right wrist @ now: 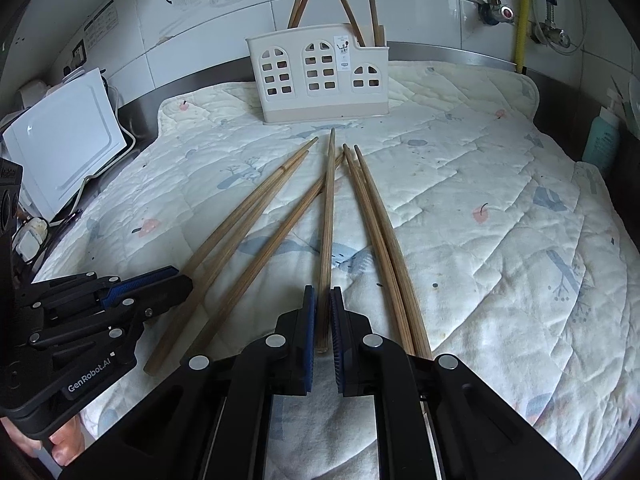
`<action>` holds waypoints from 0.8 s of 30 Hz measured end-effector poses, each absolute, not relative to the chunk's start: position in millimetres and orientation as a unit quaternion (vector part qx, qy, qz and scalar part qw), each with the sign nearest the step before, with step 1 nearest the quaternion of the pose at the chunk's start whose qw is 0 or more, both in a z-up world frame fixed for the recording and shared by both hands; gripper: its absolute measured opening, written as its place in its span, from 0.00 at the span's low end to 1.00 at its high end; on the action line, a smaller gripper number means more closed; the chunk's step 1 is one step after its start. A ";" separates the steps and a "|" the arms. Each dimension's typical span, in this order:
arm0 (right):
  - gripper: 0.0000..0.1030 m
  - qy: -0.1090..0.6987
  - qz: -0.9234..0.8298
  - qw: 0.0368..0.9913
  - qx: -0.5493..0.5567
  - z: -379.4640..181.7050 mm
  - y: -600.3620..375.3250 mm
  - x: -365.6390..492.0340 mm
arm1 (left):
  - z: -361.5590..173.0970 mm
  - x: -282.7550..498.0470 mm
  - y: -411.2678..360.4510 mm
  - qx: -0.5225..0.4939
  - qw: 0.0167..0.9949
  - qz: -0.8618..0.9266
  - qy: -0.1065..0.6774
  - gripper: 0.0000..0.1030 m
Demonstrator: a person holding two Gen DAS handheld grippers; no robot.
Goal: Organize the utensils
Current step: 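Close the left tool on one chopstick while the right tool grasps another, then lift both held chopsticks up over the white holder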
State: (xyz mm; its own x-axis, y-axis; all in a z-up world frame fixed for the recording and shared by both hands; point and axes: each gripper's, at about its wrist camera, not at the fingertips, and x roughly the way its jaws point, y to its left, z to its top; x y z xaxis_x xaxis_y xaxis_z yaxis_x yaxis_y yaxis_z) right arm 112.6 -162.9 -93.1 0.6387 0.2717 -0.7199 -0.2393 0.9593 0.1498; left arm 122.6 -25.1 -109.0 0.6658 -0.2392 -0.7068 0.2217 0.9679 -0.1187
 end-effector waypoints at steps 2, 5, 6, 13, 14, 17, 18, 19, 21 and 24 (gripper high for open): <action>0.07 0.401 0.142 0.905 0.020 -92.4 -163.2 112.8 | -109.4 122.4 -25.8 -0.009 0.913 -0.129 0.387 0.09; 0.07 0.395 0.143 0.907 0.018 -87.0 -165.4 111.4 | -109.7 121.6 -27.1 0.003 0.914 -0.132 0.383 0.09; 0.07 0.391 0.144 0.909 0.017 -83.4 -166.9 110.5 | -109.1 122.1 -25.4 0.000 0.914 -0.134 0.384 0.06; 0.06 0.343 0.152 0.927 -0.001 -36.0 -177.7 103.3 | -94.2 124.1 -6.7 -0.042 0.916 -0.155 0.369 0.05; 0.06 0.337 0.154 0.929 -0.002 -28.8 -179.8 103.2 | -91.2 124.0 -4.5 -0.047 0.917 -0.156 0.365 0.05; 0.06 0.320 0.162 0.933 -0.007 -7.6 -184.9 103.9 | -81.0 121.4 0.6 -0.047 0.924 -0.156 0.345 0.05; 0.06 0.315 0.165 0.935 -0.009 -1.0 -186.7 104.6 | -78.3 121.0 1.9 -0.048 0.926 -0.157 0.339 0.05; 0.06 0.310 0.168 0.936 -0.011 6.4 -188.3 105.9 | -74.6 120.7 3.2 -0.048 0.928 -0.158 0.334 0.05; 0.06 0.304 0.176 0.936 -0.006 18.7 -191.9 109.9 | -67.5 120.8 4.7 -0.047 0.932 -0.159 0.324 0.05; 0.06 0.295 0.190 0.936 -0.001 38.3 -196.5 118.2 | -54.2 122.5 8.5 -0.050 0.936 -0.162 0.309 0.05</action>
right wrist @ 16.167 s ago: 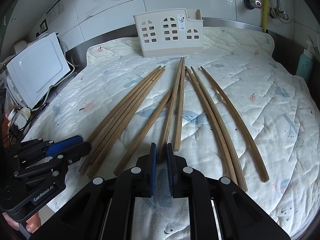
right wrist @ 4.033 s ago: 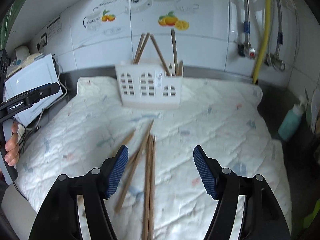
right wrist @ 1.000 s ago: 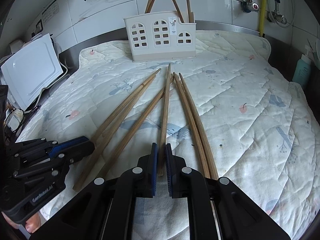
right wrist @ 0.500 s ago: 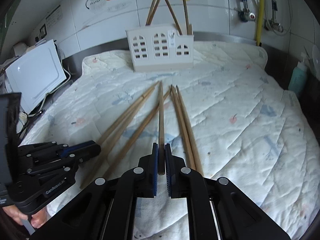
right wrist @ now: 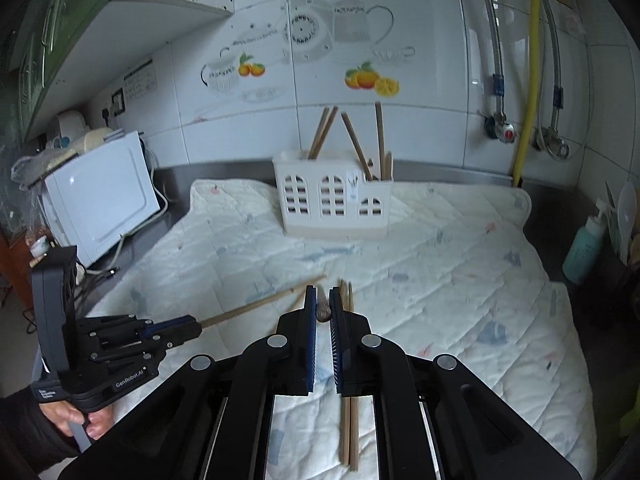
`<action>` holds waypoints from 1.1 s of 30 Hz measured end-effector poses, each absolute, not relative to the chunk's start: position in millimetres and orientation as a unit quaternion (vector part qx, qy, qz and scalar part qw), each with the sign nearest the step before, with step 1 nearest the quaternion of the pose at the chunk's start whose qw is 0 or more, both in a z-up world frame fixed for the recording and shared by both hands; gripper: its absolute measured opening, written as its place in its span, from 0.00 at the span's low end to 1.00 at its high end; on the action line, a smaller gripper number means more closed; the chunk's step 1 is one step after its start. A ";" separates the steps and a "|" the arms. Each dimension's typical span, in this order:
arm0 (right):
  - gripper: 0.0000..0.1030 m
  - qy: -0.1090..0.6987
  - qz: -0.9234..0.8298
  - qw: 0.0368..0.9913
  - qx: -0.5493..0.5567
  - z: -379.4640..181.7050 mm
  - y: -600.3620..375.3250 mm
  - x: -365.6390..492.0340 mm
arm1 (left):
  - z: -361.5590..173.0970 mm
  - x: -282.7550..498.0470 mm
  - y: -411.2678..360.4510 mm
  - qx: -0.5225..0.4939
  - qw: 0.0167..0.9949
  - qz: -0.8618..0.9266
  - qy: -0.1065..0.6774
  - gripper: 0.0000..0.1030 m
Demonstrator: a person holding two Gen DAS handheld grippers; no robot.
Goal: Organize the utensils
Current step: 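Lift both held chopsticks up over the white holder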
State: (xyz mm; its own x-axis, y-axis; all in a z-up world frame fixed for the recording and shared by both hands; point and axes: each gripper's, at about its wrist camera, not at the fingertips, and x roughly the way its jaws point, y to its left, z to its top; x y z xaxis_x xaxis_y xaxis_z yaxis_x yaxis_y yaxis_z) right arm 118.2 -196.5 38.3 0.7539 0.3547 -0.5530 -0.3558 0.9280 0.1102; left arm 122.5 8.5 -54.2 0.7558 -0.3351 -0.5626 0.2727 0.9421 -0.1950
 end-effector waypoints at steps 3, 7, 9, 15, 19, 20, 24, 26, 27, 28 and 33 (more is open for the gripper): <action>0.06 0.285 0.201 0.937 -0.005 60.3 -199.4 128.4 | -39.8 128.2 12.3 -0.048 0.939 -0.163 0.300 0.05; 0.06 0.275 0.213 0.937 -0.015 92.6 -203.6 146.7 | -15.7 138.0 15.9 -0.039 0.943 -0.167 0.285 0.05; 0.06 0.270 0.213 0.939 -0.020 105.9 -205.4 155.4 | -4.8 143.4 17.0 -0.035 0.945 -0.168 0.278 0.05; 0.06 0.260 0.204 0.943 -0.039 139.2 -208.2 186.0 | 23.1 164.9 13.3 -0.009 0.951 -0.167 0.260 0.05; 0.06 0.245 0.187 0.950 -0.046 158.5 -210.0 210.0 | 35.9 179.5 10.5 0.008 0.952 -0.166 0.257 0.05; 0.06 0.242 0.184 0.952 -0.047 162.1 -211.4 215.3 | 38.0 181.9 9.4 0.009 0.952 -0.168 0.257 0.05; 0.06 0.228 0.165 0.958 -0.050 180.8 -212.1 244.9 | 52.2 194.6 8.4 0.016 0.955 -0.166 0.247 0.05; 0.06 0.222 0.156 0.961 -0.054 187.5 -211.5 258.6 | 61.1 200.6 8.5 0.019 0.956 -0.166 0.240 0.05; 0.06 0.219 0.151 0.962 -0.055 190.3 -211.2 265.2 | 66.0 204.4 9.1 0.019 0.957 -0.165 0.236 0.05; 0.06 0.219 0.152 0.963 -0.050 193.1 -211.7 274.2 | 70.0 207.4 9.5 0.019 0.958 -0.164 0.233 0.05; 0.06 0.210 0.148 0.966 -0.034 200.2 -210.6 305.6 | 93.5 222.6 9.9 0.024 0.964 -0.156 0.212 0.05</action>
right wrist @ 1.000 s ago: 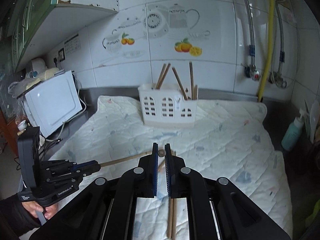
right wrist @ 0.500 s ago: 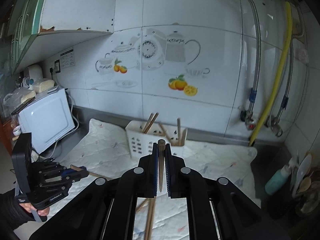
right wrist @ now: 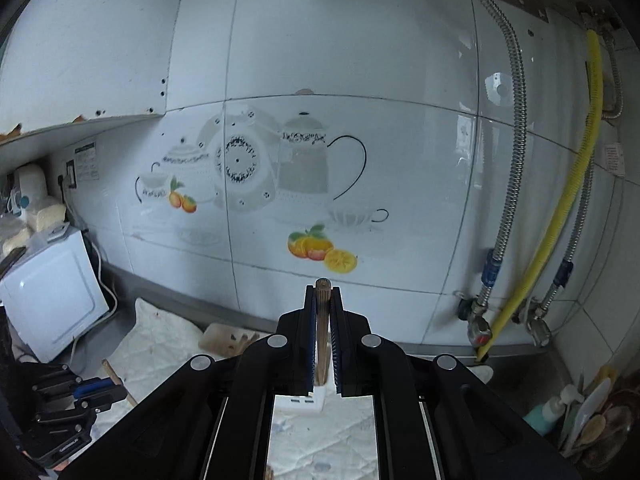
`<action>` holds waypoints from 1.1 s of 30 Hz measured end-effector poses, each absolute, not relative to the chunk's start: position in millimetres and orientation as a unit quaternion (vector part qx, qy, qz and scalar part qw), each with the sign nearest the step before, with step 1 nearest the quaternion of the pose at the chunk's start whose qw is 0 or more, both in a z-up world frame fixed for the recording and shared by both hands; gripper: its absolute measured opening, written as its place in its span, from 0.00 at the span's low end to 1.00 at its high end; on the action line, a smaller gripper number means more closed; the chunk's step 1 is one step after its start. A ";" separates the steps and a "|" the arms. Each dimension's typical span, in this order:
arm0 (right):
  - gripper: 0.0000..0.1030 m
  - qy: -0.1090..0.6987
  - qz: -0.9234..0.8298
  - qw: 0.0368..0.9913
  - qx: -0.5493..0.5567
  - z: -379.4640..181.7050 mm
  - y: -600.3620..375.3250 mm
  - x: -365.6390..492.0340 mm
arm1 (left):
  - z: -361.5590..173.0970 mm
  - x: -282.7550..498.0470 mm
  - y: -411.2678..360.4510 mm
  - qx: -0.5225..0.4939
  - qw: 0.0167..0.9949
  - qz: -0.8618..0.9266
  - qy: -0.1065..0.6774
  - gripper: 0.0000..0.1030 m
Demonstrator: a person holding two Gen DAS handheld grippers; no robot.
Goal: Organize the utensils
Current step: 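Lift both held chopsticks up over the white holder, then open the right tool to drop its chopstick in while the left tool releases its own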
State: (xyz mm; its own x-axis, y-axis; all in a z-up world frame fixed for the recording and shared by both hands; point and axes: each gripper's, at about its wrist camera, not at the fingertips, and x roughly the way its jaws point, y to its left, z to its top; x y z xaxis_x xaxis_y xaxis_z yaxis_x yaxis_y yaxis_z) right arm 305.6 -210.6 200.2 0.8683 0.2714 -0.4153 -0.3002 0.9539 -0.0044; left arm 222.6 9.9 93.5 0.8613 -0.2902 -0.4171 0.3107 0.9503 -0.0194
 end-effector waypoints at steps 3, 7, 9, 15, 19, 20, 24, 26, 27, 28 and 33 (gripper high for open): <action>0.06 0.214 0.153 0.964 -0.025 197.0 -205.8 326.5 | 113.3 230.6 11.6 0.025 0.970 -0.149 0.191 0.05; 0.06 0.231 0.157 0.960 -0.028 183.7 -196.9 347.4 | 145.3 244.3 13.0 0.029 0.978 -0.137 0.157 0.05; 0.06 0.243 0.160 0.956 -0.034 171.9 -191.7 357.0 | 160.4 251.3 11.1 0.034 0.981 -0.128 0.139 0.05; 0.06 0.275 0.158 0.947 -0.054 144.5 -184.8 372.2 | 193.3 276.4 0.1 0.053 0.989 -0.105 0.094 0.05; 0.06 0.285 0.157 0.943 -0.064 132.0 -186.5 373.8 | 202.5 295.2 -7.5 0.061 0.992 -0.087 0.071 0.05; 0.06 0.287 0.158 0.942 -0.066 129.3 -187.4 373.5 | 201.9 300.7 -9.4 0.060 0.992 -0.084 0.071 0.05; 0.07 0.292 0.157 0.941 -0.073 123.9 -190.2 374.5 | 192.7 320.0 -14.0 0.058 0.992 -0.075 0.080 0.05; 0.07 0.290 0.158 0.941 -0.073 123.5 -192.5 374.3 | 184.5 327.7 -14.0 0.055 0.992 -0.073 0.088 0.05; 0.07 0.289 0.157 0.941 -0.074 123.7 -193.1 374.1 | 180.7 330.8 -13.5 0.053 0.992 -0.073 0.092 0.05; 0.08 0.289 0.158 0.941 -0.073 123.9 -194.2 373.6 | 176.3 334.6 -12.3 0.047 0.991 -0.075 0.099 0.05; 0.21 0.283 0.155 0.944 -0.069 122.8 -199.5 369.7 | 158.7 347.7 -7.3 0.034 0.989 -0.078 0.124 0.05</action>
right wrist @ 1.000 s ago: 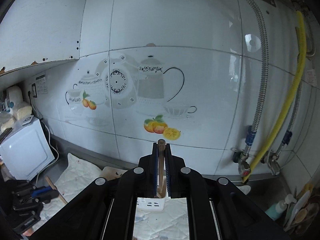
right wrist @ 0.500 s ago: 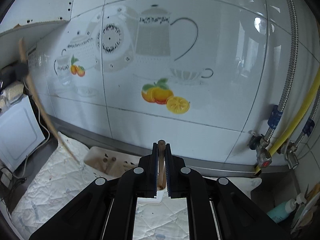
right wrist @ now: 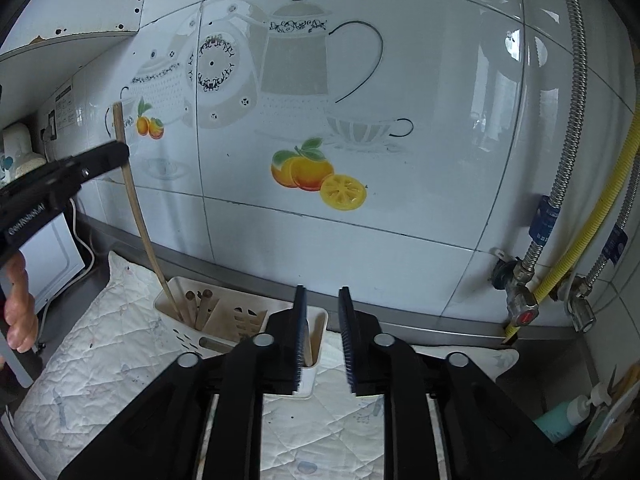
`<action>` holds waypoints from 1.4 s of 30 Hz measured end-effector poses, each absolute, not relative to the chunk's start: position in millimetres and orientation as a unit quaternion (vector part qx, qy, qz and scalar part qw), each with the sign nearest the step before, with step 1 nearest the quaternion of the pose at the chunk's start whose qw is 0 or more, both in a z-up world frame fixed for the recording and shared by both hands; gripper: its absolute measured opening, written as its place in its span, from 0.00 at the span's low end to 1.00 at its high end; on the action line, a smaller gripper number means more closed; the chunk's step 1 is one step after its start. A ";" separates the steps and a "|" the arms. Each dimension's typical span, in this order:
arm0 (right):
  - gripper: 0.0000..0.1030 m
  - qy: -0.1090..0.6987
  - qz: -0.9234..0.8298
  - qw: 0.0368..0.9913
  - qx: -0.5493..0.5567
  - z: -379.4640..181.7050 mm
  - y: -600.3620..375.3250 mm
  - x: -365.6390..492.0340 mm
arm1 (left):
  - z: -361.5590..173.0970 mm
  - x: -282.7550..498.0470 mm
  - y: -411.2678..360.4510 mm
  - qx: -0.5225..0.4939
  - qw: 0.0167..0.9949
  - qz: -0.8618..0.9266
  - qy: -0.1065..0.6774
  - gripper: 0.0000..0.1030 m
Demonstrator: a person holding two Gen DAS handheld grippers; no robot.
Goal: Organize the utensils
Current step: 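Open the right tool to drop its chopstick in while the left tool releases its own, then move both open tools back down and close them on two more chopsticks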
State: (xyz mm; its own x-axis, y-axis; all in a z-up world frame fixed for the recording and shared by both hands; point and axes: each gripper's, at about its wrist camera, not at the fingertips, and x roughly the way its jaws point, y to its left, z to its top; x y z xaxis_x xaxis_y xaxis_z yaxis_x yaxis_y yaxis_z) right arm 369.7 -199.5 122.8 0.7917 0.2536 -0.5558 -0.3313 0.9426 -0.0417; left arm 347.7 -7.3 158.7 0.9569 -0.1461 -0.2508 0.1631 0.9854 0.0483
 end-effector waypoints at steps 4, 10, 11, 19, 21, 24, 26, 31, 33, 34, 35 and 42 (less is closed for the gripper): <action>0.28 0.278 0.151 0.946 -0.071 122.8 -203.5 361.3 | 151.2 347.4 -6.7 0.030 0.987 -0.083 0.134 0.05; 0.39 0.269 0.147 0.949 -0.072 126.9 -210.2 341.4 | 148.7 339.3 -2.8 0.017 0.986 -0.086 0.142 0.06; 0.40 0.267 0.147 0.950 -0.073 127.7 -211.0 337.3 | 148.9 337.0 -1.9 0.015 0.986 -0.088 0.142 0.08; 0.52 0.259 0.152 0.952 -0.064 126.6 -217.0 292.2 | 144.9 306.7 6.0 0.005 0.985 -0.087 0.148 0.20; 0.53 0.261 0.156 0.951 -0.057 124.3 -217.8 280.0 | 142.0 294.6 7.0 0.005 0.985 -0.089 0.150 0.20; 0.53 0.261 0.162 0.950 -0.048 119.3 -218.6 259.1 | 136.8 276.2 9.0 -0.001 0.984 -0.088 0.155 0.35; 0.53 0.262 0.165 0.950 -0.047 114.1 -217.5 244.3 | 134.1 265.0 10.3 -0.001 0.985 -0.082 0.152 0.41; 0.53 0.271 0.169 0.946 -0.054 94.7 -212.5 209.6 | 123.8 234.2 11.8 -0.007 0.983 -0.084 0.162 0.49; 0.53 0.276 0.171 0.944 -0.052 83.6 -211.7 195.2 | 117.8 219.0 11.2 -0.004 0.983 -0.082 0.162 0.55; 0.53 0.280 0.172 0.943 -0.051 76.7 -211.0 186.9 | 115.0 213.4 11.3 -0.004 0.983 -0.082 0.163 0.56; 0.53 0.283 0.173 0.942 -0.050 71.7 -210.7 181.9 | 112.3 209.0 11.6 -0.005 0.982 -0.084 0.167 0.58; 0.53 0.302 0.173 0.937 -0.039 30.6 -208.8 139.5 | 83.4 167.8 13.1 0.005 0.981 -0.075 0.180 0.66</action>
State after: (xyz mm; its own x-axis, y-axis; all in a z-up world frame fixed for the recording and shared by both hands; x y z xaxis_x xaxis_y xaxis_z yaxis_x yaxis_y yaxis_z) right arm 139.5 -208.8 30.6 0.7574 0.2995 -0.5802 -0.3473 0.9373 0.0304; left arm 167.8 13.1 83.4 0.9241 -0.1445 -0.3538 0.1480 0.9888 -0.0174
